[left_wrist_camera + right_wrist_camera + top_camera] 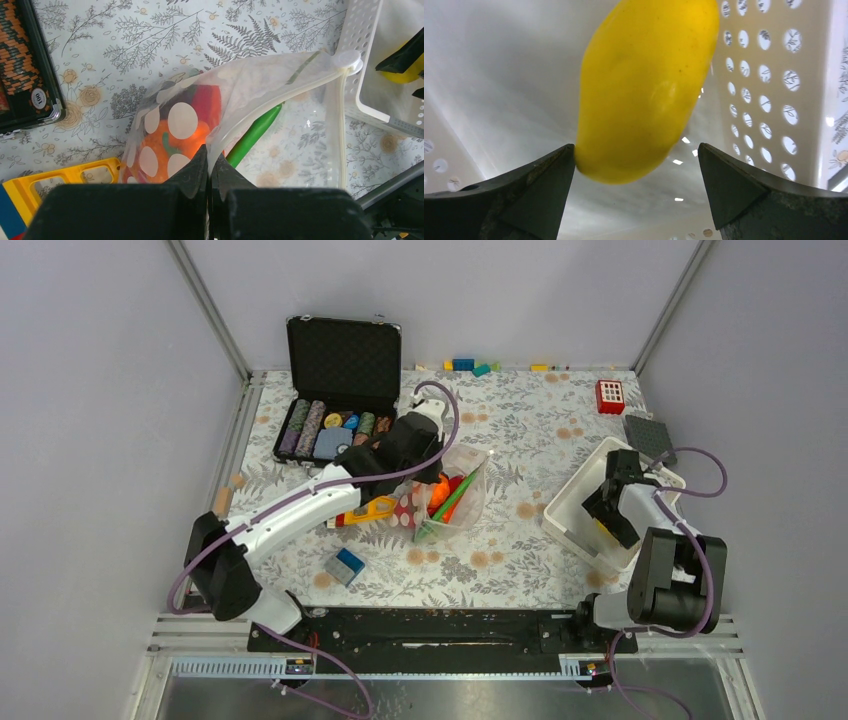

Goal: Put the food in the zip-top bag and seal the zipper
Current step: Pick up the fake fruit from the bin.

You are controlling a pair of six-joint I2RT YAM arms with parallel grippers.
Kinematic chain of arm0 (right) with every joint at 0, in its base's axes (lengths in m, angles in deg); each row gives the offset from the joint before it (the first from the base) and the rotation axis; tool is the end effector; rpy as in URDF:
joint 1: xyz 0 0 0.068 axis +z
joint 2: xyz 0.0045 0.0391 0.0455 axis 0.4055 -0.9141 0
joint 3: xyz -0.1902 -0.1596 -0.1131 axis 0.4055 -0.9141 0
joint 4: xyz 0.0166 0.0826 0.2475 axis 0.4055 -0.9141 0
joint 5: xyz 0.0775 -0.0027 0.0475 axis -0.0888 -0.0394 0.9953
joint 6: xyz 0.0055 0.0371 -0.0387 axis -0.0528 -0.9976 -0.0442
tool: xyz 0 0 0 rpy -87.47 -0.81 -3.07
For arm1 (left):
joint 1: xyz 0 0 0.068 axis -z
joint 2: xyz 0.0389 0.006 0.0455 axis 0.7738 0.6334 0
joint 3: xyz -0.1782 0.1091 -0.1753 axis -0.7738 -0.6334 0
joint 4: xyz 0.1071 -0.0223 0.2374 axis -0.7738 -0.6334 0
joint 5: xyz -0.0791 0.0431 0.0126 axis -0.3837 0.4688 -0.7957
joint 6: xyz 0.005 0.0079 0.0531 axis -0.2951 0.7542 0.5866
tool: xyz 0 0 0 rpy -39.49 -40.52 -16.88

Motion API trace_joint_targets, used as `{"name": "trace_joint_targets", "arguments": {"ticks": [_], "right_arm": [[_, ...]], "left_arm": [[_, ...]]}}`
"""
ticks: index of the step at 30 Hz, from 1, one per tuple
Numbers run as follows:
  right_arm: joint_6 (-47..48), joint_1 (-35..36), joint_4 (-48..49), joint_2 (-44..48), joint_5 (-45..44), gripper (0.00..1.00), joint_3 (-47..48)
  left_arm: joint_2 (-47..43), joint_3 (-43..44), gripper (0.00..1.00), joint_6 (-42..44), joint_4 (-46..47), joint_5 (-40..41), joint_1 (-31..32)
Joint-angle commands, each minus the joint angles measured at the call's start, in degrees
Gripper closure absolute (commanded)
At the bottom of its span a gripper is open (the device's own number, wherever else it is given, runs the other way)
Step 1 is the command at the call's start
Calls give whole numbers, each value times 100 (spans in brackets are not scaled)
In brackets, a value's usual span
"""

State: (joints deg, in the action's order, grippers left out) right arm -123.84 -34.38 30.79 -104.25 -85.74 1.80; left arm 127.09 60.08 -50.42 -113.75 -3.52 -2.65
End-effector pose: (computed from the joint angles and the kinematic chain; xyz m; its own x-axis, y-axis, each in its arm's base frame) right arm 0.2371 -0.0578 0.1740 -0.5103 0.6713 -0.5375 0.8070 0.5898 -0.0296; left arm 0.2301 -0.2460 0.3238 -0.6364 0.0986 -0.7650 0.4028 0.8883 -0.2206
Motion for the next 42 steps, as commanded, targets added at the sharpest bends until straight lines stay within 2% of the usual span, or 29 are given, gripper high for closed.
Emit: {"name": "trace_joint_targets", "arguments": {"ticks": [1, 7, 16, 36, 39, 42], "right_arm": [[-23, -57, 264, -77, 267, 0, 300], [-163, -81, 270, 244, -236, 0, 292], [-798, -409, -3, -67, -661, 0, 742], [-853, -840, 522, -1143, -282, 0, 1190], [-734, -894, 599, -1194, -120, 8, 1188], [-511, -898, 912, -1051, 110, 28, 1019]], "left_arm": [[102, 386, 100, -126, 34, -145, -29], [204, 523, 100, -94, -57, -117, -30], [135, 630, 100, 72, -57, -66, -26], [77, 712, 100, 101, -59, 51, -24], [-7, 619, 100, 72, -37, 86, -24], [-86, 552, 100, 76, -14, 158, -25]]}}
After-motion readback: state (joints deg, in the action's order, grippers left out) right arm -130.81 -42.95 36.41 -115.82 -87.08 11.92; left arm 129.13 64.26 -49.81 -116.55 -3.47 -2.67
